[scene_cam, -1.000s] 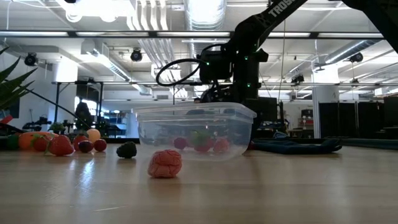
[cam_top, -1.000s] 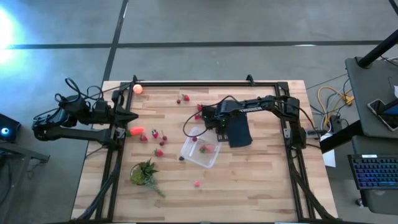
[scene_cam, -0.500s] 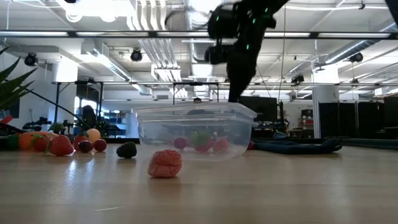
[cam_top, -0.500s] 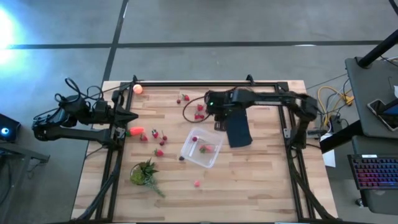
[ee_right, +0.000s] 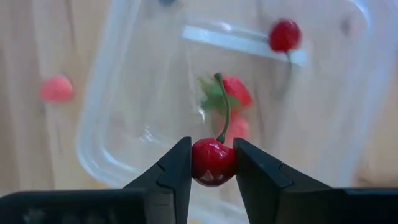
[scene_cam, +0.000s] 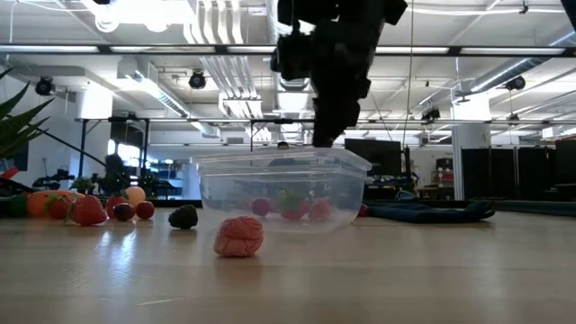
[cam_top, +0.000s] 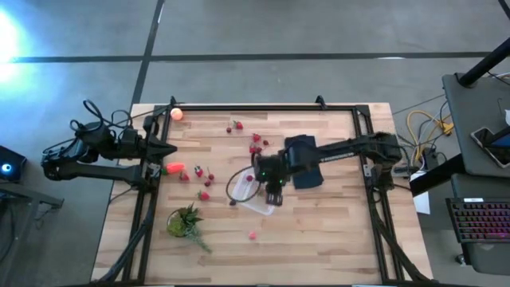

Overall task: Pick and placing Produce into tupperware
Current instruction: Put the red cherry into the transparent bin

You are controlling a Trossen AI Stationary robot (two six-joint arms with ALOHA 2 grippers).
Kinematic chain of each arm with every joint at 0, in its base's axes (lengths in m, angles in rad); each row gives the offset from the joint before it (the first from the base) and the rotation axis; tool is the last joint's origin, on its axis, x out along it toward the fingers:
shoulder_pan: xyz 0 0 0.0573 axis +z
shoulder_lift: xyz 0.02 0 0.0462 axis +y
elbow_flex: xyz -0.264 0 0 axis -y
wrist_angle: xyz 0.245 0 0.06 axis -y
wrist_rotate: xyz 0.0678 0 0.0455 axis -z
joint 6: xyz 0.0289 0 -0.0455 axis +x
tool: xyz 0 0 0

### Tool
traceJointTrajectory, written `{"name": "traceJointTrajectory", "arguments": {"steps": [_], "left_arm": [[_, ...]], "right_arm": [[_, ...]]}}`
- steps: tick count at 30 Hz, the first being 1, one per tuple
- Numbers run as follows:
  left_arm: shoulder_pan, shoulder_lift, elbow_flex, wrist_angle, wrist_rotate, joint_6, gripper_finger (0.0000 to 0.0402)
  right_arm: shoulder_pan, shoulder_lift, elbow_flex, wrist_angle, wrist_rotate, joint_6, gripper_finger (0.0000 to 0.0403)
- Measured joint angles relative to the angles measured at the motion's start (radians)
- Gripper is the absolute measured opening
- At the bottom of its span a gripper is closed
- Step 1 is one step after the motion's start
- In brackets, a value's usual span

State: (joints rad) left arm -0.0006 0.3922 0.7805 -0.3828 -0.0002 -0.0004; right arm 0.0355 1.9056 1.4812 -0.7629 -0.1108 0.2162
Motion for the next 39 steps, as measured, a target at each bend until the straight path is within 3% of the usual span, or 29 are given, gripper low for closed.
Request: {"name": "traceJointTrajectory", "arguments": {"steps": [5,12,17,22,25,28,33,39], "left_arm": [[0.000,0.000,0.000,0.000,0.000,0.000,0.0000],[0.000,0.000,0.000,0.000,0.000,0.000,0.0000],[0.000,0.000,0.000,0.000,0.000,0.000,0.0000],[0.000,0.000,0.000,0.000,0.000,0.000,0.0000],[0.000,0.000,0.000,0.000,0.000,0.000,0.0000],[0.000,0.000,0.000,0.000,0.000,0.000,0.0000],[0.000,0.000,0.000,0.000,0.000,0.000,0.0000],[0.000,0.000,0.000,0.000,0.000,0.000,0.0000]], "right_arm": [[0.001,0.074,0.033,0.013,0.058,0.105,0.0114],[0.004,0.109,0.103,-0.044,0.081,0.123,0.0180],[0.005,0.046,0.138,-0.115,0.207,0.097,0.0212],[-0.056,-0.039,0.142,-0.257,0.337,0.029,0.0216],[-0.124,-0.061,0.107,-0.390,0.339,-0.091,0.0216],[-0.183,-0.072,0.038,-0.401,0.272,-0.224,0.0216],[-0.251,-0.089,-0.083,-0.291,0.129,-0.330,0.0214],[-0.249,-0.096,-0.176,-0.121,0.180,-0.528,0.0214]]}}
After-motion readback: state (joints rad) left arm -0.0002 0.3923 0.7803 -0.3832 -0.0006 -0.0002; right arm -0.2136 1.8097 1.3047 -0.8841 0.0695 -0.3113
